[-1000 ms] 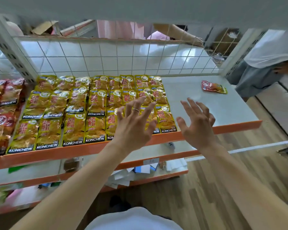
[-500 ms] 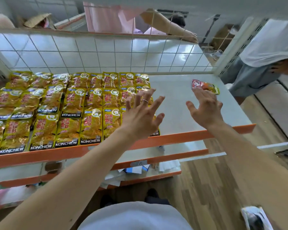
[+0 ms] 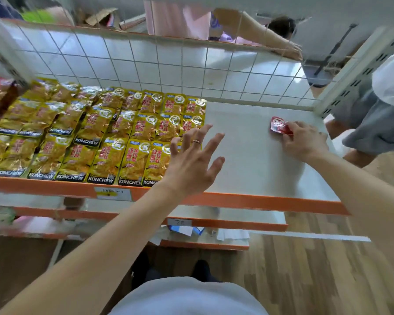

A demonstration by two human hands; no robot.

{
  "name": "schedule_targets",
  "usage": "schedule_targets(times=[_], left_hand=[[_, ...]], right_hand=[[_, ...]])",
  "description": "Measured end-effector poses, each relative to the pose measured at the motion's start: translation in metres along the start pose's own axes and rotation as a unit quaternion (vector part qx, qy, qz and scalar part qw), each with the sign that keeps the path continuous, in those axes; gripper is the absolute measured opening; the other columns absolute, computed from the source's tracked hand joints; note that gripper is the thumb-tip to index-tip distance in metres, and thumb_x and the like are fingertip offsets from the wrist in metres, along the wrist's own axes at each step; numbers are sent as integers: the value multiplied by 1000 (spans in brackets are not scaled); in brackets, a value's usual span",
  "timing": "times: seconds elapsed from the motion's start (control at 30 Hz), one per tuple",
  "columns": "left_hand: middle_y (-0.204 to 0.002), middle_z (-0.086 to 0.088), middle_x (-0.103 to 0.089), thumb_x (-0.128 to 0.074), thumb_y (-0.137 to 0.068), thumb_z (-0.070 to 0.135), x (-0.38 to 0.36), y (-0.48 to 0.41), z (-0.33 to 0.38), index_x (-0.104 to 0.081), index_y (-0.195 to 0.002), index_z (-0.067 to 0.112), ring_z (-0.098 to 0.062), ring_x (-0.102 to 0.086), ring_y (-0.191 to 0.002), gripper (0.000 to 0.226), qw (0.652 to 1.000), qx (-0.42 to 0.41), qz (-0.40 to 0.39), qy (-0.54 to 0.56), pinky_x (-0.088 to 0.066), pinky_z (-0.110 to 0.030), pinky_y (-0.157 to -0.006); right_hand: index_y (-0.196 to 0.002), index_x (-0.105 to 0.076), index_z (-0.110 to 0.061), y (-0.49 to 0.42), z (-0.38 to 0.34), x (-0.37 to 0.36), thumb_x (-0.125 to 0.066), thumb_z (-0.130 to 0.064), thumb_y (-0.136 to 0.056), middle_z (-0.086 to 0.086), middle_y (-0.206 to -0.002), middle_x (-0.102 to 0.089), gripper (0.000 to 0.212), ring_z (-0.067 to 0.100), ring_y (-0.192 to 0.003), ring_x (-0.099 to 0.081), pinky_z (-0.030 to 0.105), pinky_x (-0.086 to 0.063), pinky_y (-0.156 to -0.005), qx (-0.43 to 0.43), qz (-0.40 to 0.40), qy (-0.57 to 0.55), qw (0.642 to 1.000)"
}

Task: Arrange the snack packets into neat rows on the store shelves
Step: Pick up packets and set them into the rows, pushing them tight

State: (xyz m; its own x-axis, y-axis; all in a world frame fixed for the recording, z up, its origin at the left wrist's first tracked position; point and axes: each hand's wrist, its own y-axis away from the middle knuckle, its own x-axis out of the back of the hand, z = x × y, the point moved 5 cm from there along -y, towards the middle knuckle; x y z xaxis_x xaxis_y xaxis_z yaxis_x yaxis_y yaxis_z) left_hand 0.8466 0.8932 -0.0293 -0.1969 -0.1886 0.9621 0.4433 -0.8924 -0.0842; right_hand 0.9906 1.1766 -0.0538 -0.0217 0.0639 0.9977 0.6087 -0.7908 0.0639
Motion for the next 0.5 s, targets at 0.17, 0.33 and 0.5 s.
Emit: schedule_targets(times=[0.17, 0.33, 0.5], left_hand=[[-165, 3, -12, -26, -95, 54, 8, 7, -6, -25, -155, 36, -24, -11, -149, 62, 999, 35, 24, -12, -17, -55, -113], [-164, 1, -18, -29, -93, 54, 24, 28, -22, -32, -153, 34, -27, -19, -147, 64, 993, 87, 78, -12, -20, -56, -112], [-162, -1, -24, -35, -96, 52, 48, 62, -52, -35, -153, 33, -28, -25, -146, 60, 982, 134, 130, 4, -24, -59, -110]], right_hand=[[-112, -62, -1, -14, -1, 9, -45, -24, -102, 25, -92, -64, 30, 43, -85, -63, 50, -52, -79, 96, 96, 61, 989], [-87, -59, 5, 15, -60, 53, -45, -28, -97, 31, -74, -61, 37, 39, -62, -53, 33, -30, -59, 139, 183, -165, 959], [-94, -65, -2, 72, -152, 50, -42, -14, -102, 12, -82, -64, 27, 32, -71, -64, 39, -54, -59, 120, 32, -502, 856]])
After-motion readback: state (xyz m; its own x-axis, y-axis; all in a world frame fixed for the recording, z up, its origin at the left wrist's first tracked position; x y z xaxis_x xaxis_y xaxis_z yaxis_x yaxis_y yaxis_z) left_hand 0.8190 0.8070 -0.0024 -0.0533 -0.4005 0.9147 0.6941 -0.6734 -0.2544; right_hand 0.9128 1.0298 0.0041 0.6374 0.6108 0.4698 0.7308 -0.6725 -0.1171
